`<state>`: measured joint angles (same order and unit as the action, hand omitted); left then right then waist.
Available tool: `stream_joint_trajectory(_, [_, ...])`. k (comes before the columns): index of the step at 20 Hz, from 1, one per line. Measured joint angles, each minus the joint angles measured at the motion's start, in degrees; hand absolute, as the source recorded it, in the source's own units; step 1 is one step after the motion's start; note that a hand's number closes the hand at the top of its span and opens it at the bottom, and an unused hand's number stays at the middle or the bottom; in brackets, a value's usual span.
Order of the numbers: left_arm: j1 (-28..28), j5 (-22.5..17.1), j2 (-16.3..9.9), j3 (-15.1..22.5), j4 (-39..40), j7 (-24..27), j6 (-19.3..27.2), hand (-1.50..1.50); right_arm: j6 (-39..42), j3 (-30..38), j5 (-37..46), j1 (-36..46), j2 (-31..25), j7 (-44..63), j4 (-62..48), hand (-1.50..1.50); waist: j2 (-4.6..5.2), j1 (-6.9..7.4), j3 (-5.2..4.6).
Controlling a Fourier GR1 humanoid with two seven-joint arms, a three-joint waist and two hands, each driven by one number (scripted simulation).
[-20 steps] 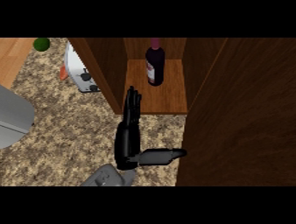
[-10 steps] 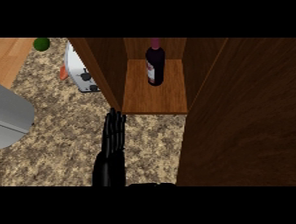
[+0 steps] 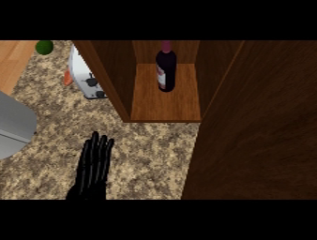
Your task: Pick up the wine, place it into the cabinet and close the cabinet
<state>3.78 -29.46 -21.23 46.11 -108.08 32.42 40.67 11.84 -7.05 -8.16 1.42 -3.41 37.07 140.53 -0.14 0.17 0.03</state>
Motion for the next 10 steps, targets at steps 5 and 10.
stream_joint_trajectory(5, [3.7,-1.2,-5.5,-2.9,-5.1,-0.9,-4.6,-1.50,2.4,-1.0,-0.6,-1.6,-0.6,-0.6,0.3,1.50,0.00,-0.10,-0.02])
stream_joint_trajectory(10, [7.6,-3.0,-8.9,-6.1,-7.2,0.8,-8.6,-1.50,3.0,-5.0,-1.6,-4.3,0.7,1.8,0.1,1.50,-0.06,-0.05,-0.04])
